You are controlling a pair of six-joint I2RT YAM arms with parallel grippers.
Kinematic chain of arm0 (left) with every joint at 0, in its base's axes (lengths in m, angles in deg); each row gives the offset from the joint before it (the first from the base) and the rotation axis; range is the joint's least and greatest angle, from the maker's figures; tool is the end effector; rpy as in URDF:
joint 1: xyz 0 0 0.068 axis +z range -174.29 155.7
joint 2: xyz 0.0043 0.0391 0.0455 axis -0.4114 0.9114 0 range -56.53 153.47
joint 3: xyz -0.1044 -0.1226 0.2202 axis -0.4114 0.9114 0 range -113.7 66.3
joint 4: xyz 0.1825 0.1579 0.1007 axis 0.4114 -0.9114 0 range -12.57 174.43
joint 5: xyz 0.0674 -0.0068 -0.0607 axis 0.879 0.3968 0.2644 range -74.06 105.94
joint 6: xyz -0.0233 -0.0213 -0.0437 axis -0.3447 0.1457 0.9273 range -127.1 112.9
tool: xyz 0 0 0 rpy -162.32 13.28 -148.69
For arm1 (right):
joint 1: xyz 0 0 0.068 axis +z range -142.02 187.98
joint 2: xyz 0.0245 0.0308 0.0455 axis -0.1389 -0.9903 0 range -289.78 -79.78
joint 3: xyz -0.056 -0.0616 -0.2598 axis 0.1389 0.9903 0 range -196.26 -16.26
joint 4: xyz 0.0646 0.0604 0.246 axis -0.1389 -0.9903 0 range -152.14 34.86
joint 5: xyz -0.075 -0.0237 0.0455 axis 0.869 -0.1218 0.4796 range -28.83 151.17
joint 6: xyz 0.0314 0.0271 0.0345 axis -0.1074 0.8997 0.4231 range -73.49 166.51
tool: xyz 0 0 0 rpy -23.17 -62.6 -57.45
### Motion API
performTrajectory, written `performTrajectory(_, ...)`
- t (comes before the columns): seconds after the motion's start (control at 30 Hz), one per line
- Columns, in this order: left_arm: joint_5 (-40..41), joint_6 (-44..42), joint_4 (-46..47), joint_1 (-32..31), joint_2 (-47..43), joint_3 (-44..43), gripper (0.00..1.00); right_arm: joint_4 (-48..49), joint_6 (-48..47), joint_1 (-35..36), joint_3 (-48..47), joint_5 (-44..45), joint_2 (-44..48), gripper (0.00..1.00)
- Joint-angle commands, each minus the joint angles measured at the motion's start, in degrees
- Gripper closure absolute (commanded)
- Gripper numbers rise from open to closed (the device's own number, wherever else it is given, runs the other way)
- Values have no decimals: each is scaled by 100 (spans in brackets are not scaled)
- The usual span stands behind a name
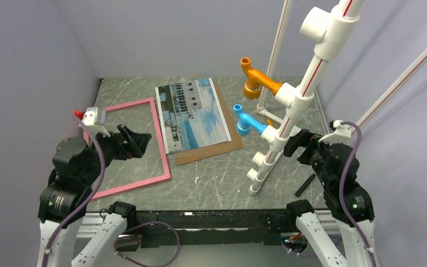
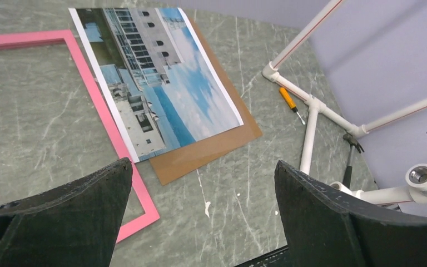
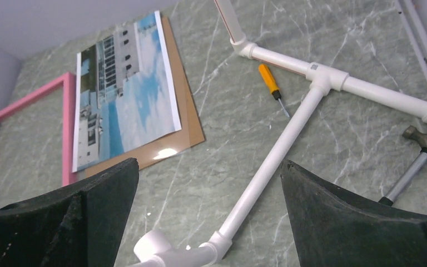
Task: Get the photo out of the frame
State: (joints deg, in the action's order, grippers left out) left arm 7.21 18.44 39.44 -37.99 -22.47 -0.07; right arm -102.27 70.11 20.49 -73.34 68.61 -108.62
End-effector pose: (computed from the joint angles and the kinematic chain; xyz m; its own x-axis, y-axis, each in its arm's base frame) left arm 0.0792 -0.0249 0.4190 -0.3554 -0.3520 -0.8659 0.2490 0.8572 -0.4507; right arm 0.0787 0.0128 0.3742 -0.3277 0.3340 -0.8838 0.0395 0.9395 0.3404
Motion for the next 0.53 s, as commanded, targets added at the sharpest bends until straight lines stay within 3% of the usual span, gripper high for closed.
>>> performTrajectory(0.0, 456, -15, -316, -2, -504, -213, 1, -229, 60, 10, -215, 98, 315, 0)
performTrajectory(0.23, 1099, 148, -278, -2, -1458, 120, 1, -177, 65, 3, -340, 15, 884, 0)
performTrajectory(0.5, 1136, 276, -359, 3, -1420, 46, 1, -686, 347, 5, -314, 795, 977, 0)
